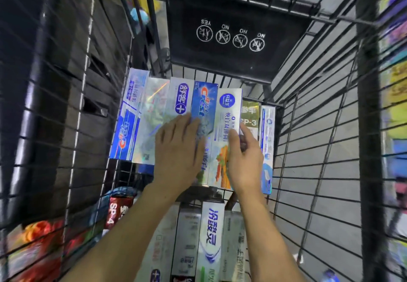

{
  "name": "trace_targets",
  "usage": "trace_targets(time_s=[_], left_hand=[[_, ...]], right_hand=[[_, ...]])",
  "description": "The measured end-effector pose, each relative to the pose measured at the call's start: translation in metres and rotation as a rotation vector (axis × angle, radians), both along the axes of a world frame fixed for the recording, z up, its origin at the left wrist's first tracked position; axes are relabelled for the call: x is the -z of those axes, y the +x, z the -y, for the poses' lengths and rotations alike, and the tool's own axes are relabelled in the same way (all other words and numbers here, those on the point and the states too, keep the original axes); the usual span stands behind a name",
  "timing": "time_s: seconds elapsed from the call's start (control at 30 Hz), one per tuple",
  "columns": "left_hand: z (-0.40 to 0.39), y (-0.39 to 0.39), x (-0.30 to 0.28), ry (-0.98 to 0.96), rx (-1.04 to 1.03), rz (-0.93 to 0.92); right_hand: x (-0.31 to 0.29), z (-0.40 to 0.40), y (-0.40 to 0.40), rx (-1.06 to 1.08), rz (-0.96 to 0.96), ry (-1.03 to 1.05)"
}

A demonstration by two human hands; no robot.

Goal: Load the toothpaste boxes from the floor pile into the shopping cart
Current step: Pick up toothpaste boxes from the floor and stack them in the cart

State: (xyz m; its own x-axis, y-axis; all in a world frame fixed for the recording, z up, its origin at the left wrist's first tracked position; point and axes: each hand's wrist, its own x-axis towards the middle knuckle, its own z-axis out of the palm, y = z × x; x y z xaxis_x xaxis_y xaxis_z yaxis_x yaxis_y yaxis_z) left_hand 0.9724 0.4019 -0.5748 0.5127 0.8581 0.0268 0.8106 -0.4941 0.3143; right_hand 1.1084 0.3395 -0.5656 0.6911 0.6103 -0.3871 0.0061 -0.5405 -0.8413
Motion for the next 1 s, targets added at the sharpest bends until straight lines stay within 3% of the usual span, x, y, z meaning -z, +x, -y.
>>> trace_targets(time_s=[0.13,0.23,0.6,0.73,0.83,1.0], left_hand=[[0.001,-0.004,0.002,-0.043,0.055,-0.067],[0.001,-0.002,0.003,-0.049,0.067,-0.089],[-0.002,-0.009,-0.009,-0.124,0.142,-0.101],[0.002,-0.022,-0.043,-0.166,0.245,-0.127],[0.012,-0.026,-0.101,-0.273,0.283,-0.234],[0.039,-0.032,-0.221,-0.122,0.421,-0.203]], right_hand=[[0.013,0.002,0.002,-0.104,0.241,-0.201],[0.016,-0.001,0.006,-0.201,0.296,-0.258],[0.001,0.002,0.007,-0.337,0.215,-0.371],[-0.045,0.021,0.006,-0.415,0.304,-0.421],[-0.104,0.043,0.005,-0.447,0.364,-0.453],[-0.239,0.1,-0.014,-0.447,0.576,-0.426]])
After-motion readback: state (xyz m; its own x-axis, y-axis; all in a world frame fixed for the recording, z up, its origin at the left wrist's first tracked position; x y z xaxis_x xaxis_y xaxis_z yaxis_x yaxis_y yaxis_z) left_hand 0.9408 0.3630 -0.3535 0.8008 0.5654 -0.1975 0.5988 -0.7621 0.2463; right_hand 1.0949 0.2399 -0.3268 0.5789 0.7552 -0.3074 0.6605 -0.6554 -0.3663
